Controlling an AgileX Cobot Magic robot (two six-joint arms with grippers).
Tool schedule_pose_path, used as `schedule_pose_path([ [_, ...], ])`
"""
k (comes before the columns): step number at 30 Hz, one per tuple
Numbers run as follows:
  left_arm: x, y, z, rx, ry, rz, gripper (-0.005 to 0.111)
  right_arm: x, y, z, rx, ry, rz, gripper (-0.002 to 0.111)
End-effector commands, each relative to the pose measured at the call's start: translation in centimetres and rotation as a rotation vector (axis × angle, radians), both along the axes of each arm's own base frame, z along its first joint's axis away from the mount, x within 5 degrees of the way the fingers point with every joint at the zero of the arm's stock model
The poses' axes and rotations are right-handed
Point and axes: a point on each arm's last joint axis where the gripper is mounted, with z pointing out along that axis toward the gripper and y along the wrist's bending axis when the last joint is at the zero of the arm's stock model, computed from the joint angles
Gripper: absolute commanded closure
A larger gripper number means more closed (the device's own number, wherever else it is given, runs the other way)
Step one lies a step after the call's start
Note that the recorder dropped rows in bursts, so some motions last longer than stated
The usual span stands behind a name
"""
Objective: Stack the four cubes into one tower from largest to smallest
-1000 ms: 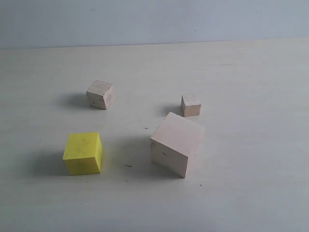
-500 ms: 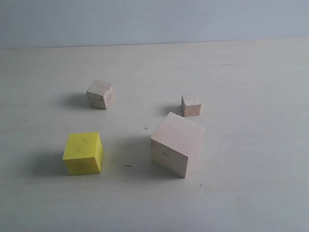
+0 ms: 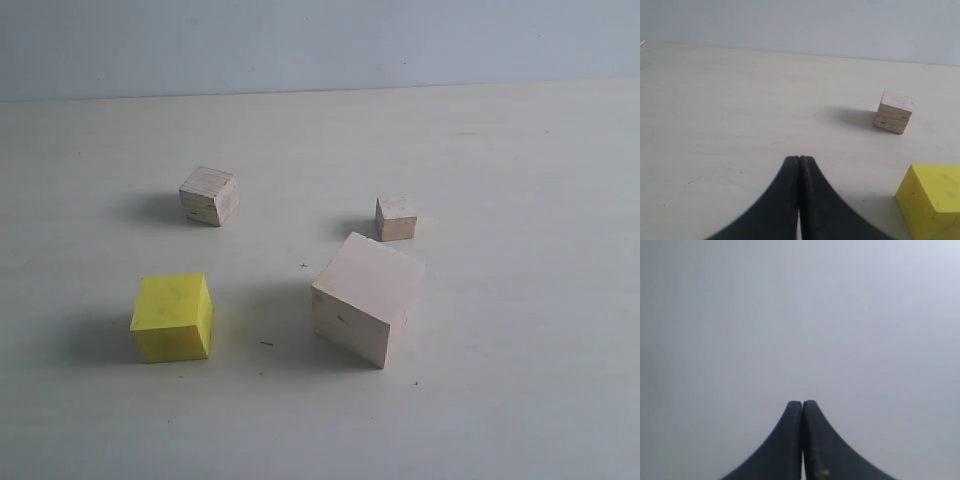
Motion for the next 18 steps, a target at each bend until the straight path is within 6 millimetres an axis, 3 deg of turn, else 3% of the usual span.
schedule_pose_path([
  [1, 0.0, 0.0, -0.1, -0.007, -0.005, 0.0, 0.107, -0.4, 0.2, 2.1, 0.028, 0.017, 0.044, 0.108],
  [7, 0.0, 0.0, -0.1, -0.007, -0.005, 0.0, 0.107, 1.5, 1.0, 7.4, -0.054, 0.281, 0.088, 0.108],
  [11, 0.0, 0.0, -0.1, -0.007, -0.005, 0.0, 0.107, 4.5, 1.8, 9.1, -0.119, 0.591, 0.146, 0.108],
  [14, 0.0, 0.0, -0.1, -0.007, -0.005, 0.0, 0.107, 7.7, 3.8, 8.1, -0.197, 0.848, 0.3, 0.108],
  [18, 0.0, 0.0, -0.1, -0.007, -0.005, 0.0, 0.107, 10.8, 6.8, 3.8, -0.31, 1.186, 0.473, 0.108],
])
